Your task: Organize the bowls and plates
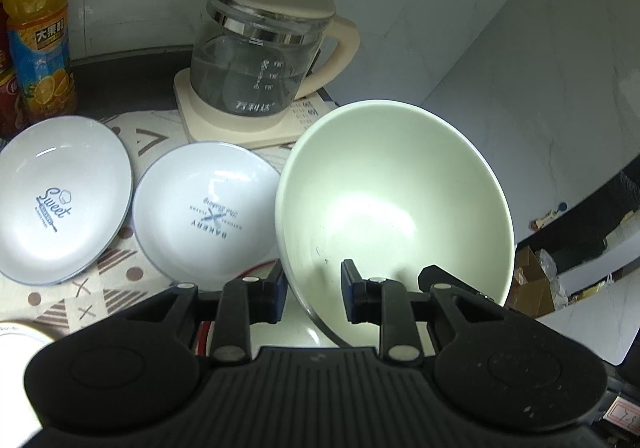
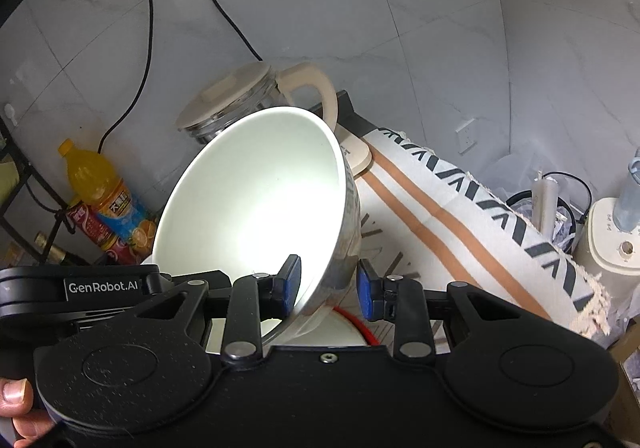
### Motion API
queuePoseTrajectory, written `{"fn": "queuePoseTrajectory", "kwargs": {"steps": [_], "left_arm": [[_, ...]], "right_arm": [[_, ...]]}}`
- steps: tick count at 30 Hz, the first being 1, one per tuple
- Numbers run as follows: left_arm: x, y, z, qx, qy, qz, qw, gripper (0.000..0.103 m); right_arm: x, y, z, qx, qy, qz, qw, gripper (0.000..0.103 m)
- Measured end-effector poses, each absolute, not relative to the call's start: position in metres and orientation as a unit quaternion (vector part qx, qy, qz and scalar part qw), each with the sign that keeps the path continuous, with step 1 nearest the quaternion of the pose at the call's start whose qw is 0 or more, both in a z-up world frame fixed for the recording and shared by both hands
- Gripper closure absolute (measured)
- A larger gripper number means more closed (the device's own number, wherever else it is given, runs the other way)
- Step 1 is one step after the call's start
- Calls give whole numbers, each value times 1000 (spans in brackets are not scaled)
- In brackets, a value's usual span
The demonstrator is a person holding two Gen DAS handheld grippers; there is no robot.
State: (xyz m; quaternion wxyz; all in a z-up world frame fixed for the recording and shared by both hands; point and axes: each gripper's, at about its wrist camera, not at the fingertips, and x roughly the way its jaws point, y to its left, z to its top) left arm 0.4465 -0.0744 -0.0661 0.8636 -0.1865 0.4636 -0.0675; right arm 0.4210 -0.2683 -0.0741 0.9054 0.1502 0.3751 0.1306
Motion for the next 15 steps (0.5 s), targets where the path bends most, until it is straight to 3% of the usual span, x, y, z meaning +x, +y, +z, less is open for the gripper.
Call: {"fn": "queuePoseTrajectory", "kwargs": {"steps": [15], "left_arm": [[419,-71,-85,-169,504,-76,844,77]], "right_arm": [[374,-259,-92,160,403,101,895,73]]}}
